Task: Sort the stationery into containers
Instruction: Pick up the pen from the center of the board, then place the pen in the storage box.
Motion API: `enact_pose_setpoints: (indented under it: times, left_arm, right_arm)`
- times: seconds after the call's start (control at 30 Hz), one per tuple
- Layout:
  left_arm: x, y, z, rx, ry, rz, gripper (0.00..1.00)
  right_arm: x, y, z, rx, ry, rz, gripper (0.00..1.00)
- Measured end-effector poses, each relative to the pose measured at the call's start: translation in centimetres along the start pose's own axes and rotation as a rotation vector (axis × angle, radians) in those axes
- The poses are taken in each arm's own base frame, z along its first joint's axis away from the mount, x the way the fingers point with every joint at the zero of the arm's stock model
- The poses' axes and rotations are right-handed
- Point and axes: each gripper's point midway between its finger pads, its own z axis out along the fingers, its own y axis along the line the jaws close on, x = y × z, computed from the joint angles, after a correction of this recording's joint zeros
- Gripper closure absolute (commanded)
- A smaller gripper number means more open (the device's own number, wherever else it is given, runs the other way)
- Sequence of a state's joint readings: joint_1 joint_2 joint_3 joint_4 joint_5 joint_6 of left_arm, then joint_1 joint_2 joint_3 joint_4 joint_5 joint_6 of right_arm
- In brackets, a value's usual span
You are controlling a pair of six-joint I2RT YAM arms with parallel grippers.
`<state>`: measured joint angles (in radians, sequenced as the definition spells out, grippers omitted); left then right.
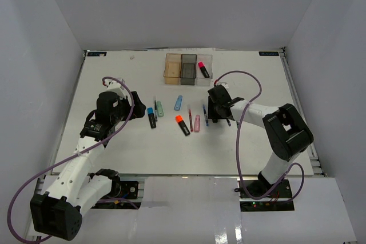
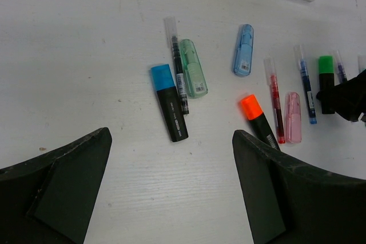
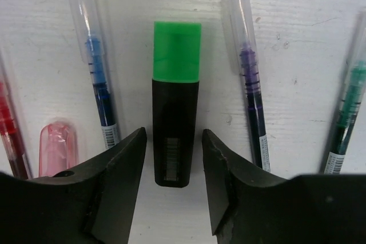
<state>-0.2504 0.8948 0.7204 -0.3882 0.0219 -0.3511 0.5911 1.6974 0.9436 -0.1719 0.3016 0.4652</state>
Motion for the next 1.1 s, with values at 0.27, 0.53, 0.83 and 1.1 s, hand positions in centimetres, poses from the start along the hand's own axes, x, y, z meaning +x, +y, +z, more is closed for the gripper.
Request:
enact_pose_setpoints:
  times: [0.27,0.53,0.83,1.1]
  left_arm:
    - [0.0,0.0,0.0,0.0,0.0,-0.002,0.02]
    - [0.0,0.0,0.0,0.0,0.0,-0.002,0.02]
    - [0.0,0.0,0.0,0.0,0.001,-0.002,0.02]
    - [0.0,0.0,0.0,0.001,0.002,-0.005,0.02]
  right_arm:
    - [-0.6,-0.3,0.3,0.03,-0.014,-0.004,0.72]
    - [-8.3,2.4,-2.0,-0.02,-0.159,-0.02,0.7]
    - [-23.0,6.8,-4.0,-0.092,-0.422,0.026,0.66]
    - [-24.9,6.0,3.2,-0.038,-0.372,0.05,0.57]
